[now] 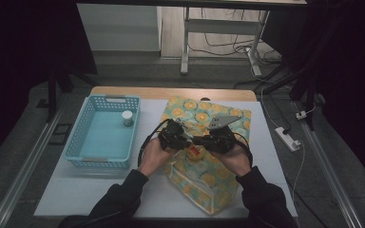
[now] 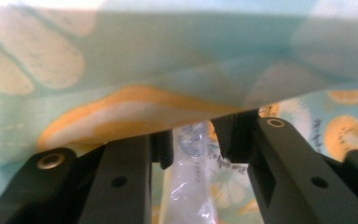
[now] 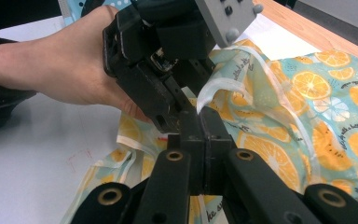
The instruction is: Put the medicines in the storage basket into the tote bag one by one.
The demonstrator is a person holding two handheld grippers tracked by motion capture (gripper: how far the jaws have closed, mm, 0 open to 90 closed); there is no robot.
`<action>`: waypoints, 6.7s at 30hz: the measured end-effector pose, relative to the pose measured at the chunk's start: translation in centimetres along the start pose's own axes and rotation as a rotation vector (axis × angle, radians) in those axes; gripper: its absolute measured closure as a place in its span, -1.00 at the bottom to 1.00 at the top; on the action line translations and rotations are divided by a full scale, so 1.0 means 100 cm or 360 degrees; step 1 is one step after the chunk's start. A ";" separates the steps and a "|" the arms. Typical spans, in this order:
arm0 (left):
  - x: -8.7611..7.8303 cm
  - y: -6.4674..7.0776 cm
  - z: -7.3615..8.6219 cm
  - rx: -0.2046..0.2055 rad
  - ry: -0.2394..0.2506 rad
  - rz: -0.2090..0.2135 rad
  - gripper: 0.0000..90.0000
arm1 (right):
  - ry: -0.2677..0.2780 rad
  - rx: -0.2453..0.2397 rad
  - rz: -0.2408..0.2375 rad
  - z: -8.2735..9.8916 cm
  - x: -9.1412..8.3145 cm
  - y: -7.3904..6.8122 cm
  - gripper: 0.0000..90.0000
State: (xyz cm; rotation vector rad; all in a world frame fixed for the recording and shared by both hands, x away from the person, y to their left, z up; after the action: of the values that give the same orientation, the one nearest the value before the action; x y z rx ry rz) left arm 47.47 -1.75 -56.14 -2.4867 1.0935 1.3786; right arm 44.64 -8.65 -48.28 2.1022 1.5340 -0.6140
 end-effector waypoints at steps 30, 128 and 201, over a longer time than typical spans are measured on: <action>-0.059 0.042 0.014 0.0198 0.0053 0.0189 -0.46 | -0.0001 0.0007 0.0006 0.003 0.000 0.002 1.00; -0.093 -0.222 0.048 -0.0423 -0.0011 -0.0466 -0.84 | -0.0054 -0.0015 -0.0044 0.010 0.010 -0.003 0.96; -0.152 -0.126 0.047 -0.0270 0.0279 -0.0365 0.11 | -0.0316 -0.0101 -0.0227 0.037 0.055 -0.039 1.00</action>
State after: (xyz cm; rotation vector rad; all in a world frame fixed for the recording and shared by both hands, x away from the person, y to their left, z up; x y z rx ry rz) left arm 46.98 17.67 -50.28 -2.7940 0.7123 1.2560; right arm 42.15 -5.68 -54.94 1.8369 1.5770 -0.7886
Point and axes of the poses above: each handheld gripper's, and its own axes: x roughly forward along the jaws, z roughly out of its underside, y roughly to its right, the point moved 10 cm from there along x, roughly forward along the jaws, and after that the axes turned 9 degrees about -x, right-handed, at the moved point
